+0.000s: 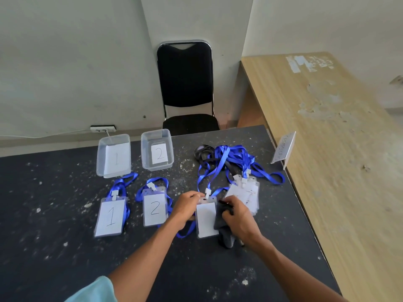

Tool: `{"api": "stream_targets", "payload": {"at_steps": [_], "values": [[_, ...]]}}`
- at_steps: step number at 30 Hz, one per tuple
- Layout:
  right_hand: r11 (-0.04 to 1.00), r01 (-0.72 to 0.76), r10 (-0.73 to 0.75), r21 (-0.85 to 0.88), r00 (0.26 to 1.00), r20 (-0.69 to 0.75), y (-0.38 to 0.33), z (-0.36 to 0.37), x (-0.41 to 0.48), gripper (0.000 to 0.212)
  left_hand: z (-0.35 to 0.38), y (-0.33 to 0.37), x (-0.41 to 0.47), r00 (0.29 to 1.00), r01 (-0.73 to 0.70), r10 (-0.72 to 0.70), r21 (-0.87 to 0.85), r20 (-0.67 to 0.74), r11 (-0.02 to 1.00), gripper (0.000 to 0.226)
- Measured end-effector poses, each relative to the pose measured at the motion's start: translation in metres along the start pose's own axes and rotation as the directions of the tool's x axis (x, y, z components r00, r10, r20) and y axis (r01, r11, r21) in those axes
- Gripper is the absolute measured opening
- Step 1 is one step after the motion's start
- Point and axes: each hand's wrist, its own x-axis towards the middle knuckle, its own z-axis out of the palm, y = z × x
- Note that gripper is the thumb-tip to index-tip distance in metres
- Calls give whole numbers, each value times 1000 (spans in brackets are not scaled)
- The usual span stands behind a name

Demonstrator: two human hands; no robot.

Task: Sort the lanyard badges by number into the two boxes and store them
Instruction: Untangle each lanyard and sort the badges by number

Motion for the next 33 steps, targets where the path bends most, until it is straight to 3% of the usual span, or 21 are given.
{"api": "stream_targets", "payload": {"at_steps": [4,12,15,17,19,21,23,25,29,32,33], "values": [[984,-31,19,-175,997,-74,4,1,12,28,-14,-11,6,994,110,-106,-128,37,986,28],[889,220,-237,-402,972,10,-12,46,25,29,-17,-23,6,984,154,-126,-250,125,956,31],[741,486,-465,-463,869,168,-14,63,11,24,-18,-27,7,986,141,-113,-256,123,956,25],[729,553,-475,-403,833,284,-11,62,1,29,-17,-29,9,988,134,-113,-236,102,962,24],[805,477,-394,-352,874,283,-7,52,4,29,-16,-29,9,989,131,-110,-231,100,964,25],[912,312,-307,-267,950,61,-8,43,15,24,-15,-27,10,988,128,-101,-247,117,961,26],[954,228,-246,-192,967,-73,-16,42,26,27,-13,-25,9,987,130,-97,-269,131,954,34],[942,273,-270,-194,962,45,-25,52,26,33,-12,-23,8,986,134,-98,-285,137,949,40],[864,441,-368,-243,882,295,-22,53,9,35,-17,-26,10,986,144,-117,-251,120,957,35],[790,500,-310,-356,825,472,-11,31,6,30,-18,-30,10,984,147,-118,-233,131,961,36],[794,483,-293,-369,836,464,-8,24,8,28,-17,-31,11,986,136,-109,-229,128,964,35]]}}
